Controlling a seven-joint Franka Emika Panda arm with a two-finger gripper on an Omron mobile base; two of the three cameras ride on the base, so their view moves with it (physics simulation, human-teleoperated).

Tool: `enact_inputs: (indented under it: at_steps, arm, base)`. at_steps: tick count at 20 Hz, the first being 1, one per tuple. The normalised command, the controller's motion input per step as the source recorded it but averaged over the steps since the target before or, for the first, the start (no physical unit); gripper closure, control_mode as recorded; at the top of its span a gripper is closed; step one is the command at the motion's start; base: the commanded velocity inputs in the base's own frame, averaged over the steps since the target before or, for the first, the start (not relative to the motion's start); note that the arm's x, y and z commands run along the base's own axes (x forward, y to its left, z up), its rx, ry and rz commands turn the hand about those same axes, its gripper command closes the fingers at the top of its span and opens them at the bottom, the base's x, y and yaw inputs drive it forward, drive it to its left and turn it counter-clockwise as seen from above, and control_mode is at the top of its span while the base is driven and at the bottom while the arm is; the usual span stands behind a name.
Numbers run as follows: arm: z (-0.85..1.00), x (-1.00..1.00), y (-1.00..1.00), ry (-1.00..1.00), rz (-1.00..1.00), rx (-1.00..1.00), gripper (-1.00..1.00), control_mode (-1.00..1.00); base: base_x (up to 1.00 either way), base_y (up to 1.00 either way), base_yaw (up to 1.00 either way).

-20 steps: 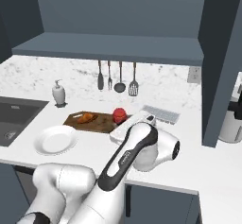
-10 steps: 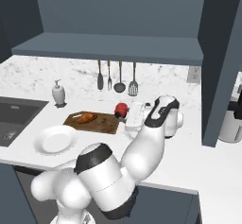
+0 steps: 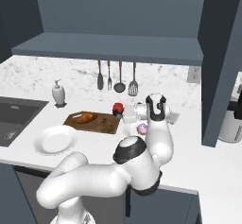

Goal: From the different types of pastries on the counter, select a croissant and place it on the cutting board. Then retrieve a jar of jam from the cabinet and place it alongside the croissant on the cutting board.

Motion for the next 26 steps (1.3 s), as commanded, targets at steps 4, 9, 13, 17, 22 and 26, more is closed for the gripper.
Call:
enact_inputs:
  at_steps: [4,9,13,17,22,26]
  arm:
    - [-0.54,0.71,0.68,0.04,-0.36,-0.05,1.0,-1.0]
    - [-0.45,0.56,0.45,0.0,-0.21,-0.22,1.0,-1.0]
    - [-0.91,0.55,0.64,0.0,-0.48,-0.3,1.0,-1.0]
    - [-0.29,0.07,0.21,0.03,-0.24,-0.08,1.0,-1.0]
    - [-0.14,-0.44,0.01,0.0,-0.22,-0.04,1.0,-1.0]
    - [-0.28,-0.51,0.0,0.01,-0.21,-0.02,1.0,-1.0]
  base:
    - [0.0,0.0,0.0]
    - [0.0,0.0,0.0]
    - [0.0,0.0,0.0]
    - [0.0,0.0,0.0]
    - [0.0,0.0,0.0]
    - [0.0,0.0,0.0]
